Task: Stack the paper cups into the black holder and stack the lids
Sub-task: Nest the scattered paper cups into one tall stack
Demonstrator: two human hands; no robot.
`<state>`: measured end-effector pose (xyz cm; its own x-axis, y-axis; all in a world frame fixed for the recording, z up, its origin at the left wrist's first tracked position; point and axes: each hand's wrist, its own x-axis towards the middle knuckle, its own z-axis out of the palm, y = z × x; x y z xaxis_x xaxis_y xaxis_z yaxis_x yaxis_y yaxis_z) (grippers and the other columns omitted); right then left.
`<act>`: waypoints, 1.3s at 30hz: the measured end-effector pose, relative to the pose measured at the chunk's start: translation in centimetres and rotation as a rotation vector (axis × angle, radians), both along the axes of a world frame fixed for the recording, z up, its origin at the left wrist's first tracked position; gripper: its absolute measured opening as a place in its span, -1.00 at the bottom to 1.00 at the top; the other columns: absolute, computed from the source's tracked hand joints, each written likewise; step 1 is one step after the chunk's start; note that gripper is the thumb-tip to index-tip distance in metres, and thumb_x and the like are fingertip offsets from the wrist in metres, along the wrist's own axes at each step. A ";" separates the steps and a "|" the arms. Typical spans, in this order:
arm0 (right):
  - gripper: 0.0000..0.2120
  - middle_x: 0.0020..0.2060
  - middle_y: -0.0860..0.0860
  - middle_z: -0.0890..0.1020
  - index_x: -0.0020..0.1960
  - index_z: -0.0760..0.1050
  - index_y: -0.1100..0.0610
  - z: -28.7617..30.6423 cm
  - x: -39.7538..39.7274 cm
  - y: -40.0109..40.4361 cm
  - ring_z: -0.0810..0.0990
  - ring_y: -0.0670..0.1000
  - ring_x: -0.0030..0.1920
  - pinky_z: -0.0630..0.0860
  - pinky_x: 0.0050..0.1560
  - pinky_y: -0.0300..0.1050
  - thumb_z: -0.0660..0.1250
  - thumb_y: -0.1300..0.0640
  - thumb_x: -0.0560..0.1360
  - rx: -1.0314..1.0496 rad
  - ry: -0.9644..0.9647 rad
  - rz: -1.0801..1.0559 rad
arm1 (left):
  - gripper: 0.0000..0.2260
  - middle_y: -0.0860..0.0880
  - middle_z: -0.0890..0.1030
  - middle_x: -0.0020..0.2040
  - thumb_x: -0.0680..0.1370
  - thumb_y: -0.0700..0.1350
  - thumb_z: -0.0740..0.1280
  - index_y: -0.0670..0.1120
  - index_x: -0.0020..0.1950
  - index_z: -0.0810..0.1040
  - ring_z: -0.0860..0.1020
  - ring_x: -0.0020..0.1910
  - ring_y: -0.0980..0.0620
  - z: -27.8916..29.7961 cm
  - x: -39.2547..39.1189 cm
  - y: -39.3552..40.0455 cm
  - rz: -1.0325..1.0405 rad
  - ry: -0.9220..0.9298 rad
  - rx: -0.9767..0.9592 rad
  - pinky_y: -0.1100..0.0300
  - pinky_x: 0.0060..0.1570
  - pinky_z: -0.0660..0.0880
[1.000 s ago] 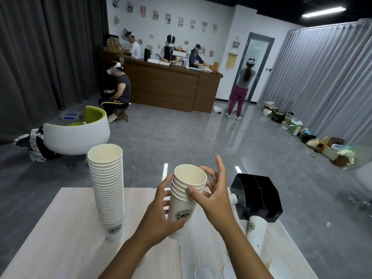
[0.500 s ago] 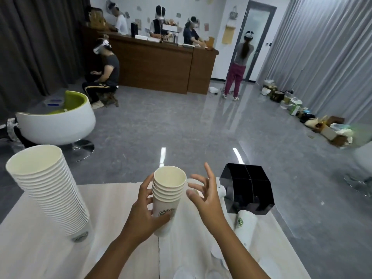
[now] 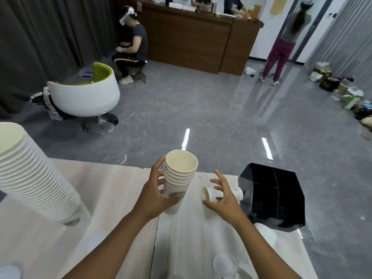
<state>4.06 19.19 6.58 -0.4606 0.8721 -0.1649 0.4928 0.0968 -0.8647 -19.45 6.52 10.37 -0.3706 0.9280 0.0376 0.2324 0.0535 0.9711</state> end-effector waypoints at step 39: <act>-0.16 0.33 -0.12 0.53 0.47 0.34 -0.13 14.2 -4.4 -2.2 0.56 -0.04 0.33 0.58 0.31 0.11 0.65 0.22 0.33 0.259 0.616 -0.130 | 0.01 0.28 0.46 0.36 0.31 -0.07 0.71 0.50 0.47 0.16 0.53 0.30 0.19 0.6 -0.8 -5.6 0.184 0.022 -0.001 0.24 0.06 0.59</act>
<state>-0.35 17.01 20.75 -0.2922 0.9029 0.3151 -0.0604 0.3114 -0.9483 -20.25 0.91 10.97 -0.5332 0.8447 0.0464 0.2396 0.0982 0.9659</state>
